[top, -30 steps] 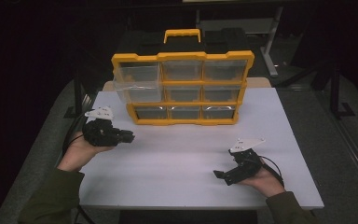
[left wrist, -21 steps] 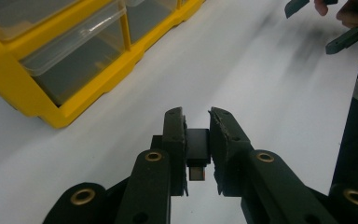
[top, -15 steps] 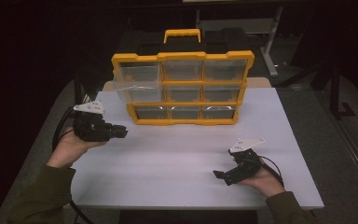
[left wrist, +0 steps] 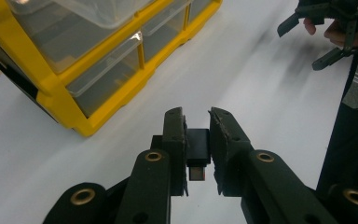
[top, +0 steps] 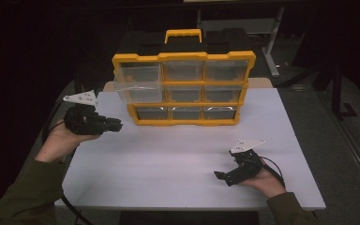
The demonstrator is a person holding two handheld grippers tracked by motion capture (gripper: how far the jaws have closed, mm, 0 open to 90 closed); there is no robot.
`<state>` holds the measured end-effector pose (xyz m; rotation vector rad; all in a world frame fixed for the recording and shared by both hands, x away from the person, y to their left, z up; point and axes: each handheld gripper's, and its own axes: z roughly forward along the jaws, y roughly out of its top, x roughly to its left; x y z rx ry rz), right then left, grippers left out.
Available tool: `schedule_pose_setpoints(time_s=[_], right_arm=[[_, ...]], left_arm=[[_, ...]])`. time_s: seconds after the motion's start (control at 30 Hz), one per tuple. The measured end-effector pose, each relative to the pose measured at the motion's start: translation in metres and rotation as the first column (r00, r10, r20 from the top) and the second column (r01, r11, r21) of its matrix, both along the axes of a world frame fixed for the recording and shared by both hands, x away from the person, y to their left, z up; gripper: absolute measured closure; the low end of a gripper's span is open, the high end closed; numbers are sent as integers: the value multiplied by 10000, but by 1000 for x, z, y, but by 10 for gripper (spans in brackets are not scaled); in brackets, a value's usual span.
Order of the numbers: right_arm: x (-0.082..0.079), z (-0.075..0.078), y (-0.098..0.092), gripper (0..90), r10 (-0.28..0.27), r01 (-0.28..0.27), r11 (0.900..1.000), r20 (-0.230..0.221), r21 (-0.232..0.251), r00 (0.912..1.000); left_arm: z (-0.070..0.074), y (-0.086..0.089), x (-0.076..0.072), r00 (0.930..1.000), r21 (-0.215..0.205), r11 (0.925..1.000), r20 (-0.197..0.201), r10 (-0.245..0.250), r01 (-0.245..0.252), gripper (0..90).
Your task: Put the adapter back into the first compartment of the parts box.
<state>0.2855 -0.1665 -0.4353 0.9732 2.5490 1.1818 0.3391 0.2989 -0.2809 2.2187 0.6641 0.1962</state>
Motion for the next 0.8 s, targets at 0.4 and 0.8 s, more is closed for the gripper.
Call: schedule_pose_setpoints(time_s=[0.4, 0.8], right_arm=[[0, 0, 0, 0, 12, -12, 10000, 10, -3, 10000], [0, 1, -1, 0, -13, 13, 10000, 36, 21, 10000]], left_arm=[[25, 7, 3, 9999, -30, 10000, 90, -63, 63, 763], [54, 13, 9, 9997, -27, 10000, 225, -80, 81, 762]])
